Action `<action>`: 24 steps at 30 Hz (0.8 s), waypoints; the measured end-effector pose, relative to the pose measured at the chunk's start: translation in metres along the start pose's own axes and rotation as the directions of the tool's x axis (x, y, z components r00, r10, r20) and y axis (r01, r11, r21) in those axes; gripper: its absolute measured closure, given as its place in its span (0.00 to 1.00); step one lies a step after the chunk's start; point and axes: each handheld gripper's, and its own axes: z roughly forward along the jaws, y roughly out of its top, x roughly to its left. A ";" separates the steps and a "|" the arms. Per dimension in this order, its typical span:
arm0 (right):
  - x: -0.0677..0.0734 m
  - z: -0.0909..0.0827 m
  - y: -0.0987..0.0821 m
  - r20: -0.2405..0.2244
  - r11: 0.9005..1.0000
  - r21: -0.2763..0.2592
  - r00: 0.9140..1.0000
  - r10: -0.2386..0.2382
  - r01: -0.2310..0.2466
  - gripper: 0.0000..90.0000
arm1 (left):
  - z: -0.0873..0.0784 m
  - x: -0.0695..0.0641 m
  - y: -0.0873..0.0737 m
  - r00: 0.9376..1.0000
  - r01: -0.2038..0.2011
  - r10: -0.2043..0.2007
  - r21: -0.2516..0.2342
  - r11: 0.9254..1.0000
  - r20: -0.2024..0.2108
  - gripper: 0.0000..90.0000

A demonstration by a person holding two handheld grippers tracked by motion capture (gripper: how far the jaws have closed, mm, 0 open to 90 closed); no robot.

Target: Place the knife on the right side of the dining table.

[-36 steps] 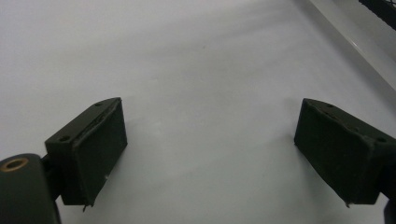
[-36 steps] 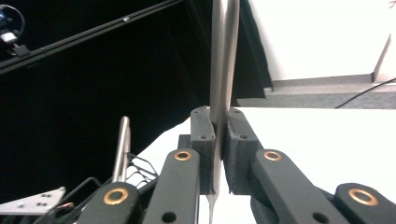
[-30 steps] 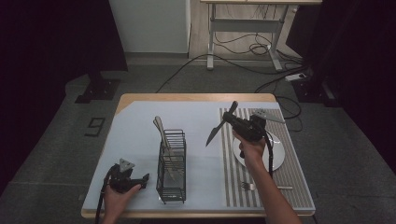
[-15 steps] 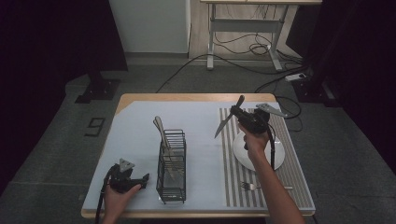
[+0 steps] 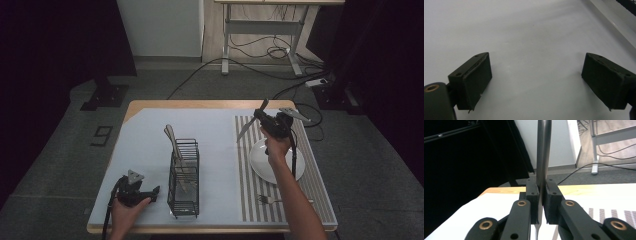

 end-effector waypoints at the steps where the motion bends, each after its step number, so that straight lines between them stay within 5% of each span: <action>1: -0.004 0.003 0.001 0.012 1.000 -0.002 1.000 0.008 -0.008 0.93 | 0.000 0.000 0.000 1.000 0.000 0.000 0.000 1.000 0.000 0.10; 9: -0.013 0.013 0.004 0.054 1.000 -0.011 0.998 -0.014 0.015 0.93 | 0.000 0.000 0.000 1.000 -0.001 0.001 0.000 1.000 0.000 0.10; 24: -0.036 0.029 -0.001 0.108 0.998 -0.043 0.993 0.045 -0.041 0.93 | 0.000 0.000 0.000 1.000 0.000 0.000 0.000 1.000 0.000 0.10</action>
